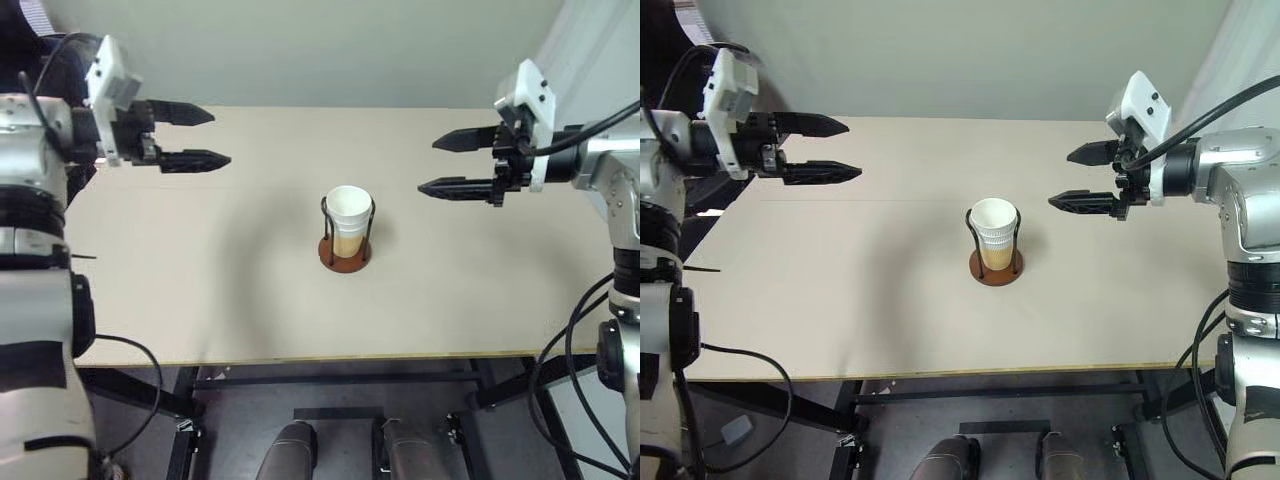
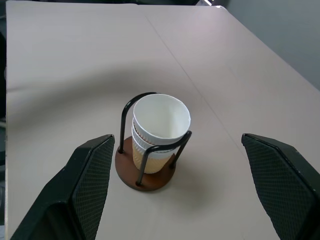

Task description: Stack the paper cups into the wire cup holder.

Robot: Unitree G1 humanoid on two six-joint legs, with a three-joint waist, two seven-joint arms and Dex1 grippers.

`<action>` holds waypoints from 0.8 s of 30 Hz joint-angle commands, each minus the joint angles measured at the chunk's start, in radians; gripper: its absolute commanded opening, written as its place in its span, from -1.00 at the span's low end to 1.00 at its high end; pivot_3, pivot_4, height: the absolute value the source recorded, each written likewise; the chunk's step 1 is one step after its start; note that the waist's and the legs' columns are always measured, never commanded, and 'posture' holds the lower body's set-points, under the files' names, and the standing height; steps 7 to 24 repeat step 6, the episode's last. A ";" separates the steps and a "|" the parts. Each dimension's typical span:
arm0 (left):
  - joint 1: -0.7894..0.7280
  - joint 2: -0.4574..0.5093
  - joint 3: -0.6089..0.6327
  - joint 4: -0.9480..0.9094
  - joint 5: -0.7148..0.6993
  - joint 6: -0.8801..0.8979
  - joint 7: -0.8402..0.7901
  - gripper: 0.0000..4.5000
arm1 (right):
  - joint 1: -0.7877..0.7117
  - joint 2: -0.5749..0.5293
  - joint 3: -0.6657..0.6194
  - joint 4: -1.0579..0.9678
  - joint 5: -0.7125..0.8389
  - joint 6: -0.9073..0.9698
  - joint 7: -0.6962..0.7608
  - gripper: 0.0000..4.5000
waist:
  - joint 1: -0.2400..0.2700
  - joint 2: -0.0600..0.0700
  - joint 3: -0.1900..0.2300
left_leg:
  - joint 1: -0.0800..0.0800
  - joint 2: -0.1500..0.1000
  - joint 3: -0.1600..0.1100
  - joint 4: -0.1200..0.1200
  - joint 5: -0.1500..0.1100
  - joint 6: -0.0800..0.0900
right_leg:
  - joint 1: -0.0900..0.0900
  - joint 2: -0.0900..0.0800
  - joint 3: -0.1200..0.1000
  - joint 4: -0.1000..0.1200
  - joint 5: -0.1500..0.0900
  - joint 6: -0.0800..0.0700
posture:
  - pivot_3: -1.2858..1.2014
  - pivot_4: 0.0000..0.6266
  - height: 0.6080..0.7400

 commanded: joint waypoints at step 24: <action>-0.078 -0.031 0.065 0.027 0.090 -0.029 -0.012 1.00 | 0.010 -0.032 0.000 -0.008 0.021 -0.038 -0.020 0.83 | -0.002 0.000 0.000 | -0.001 0.001 0.001 -0.003 -0.001 0.001 | -0.001 -0.001 0.000 -0.003 0.001 0.004 | 0.03 -0.52 1.00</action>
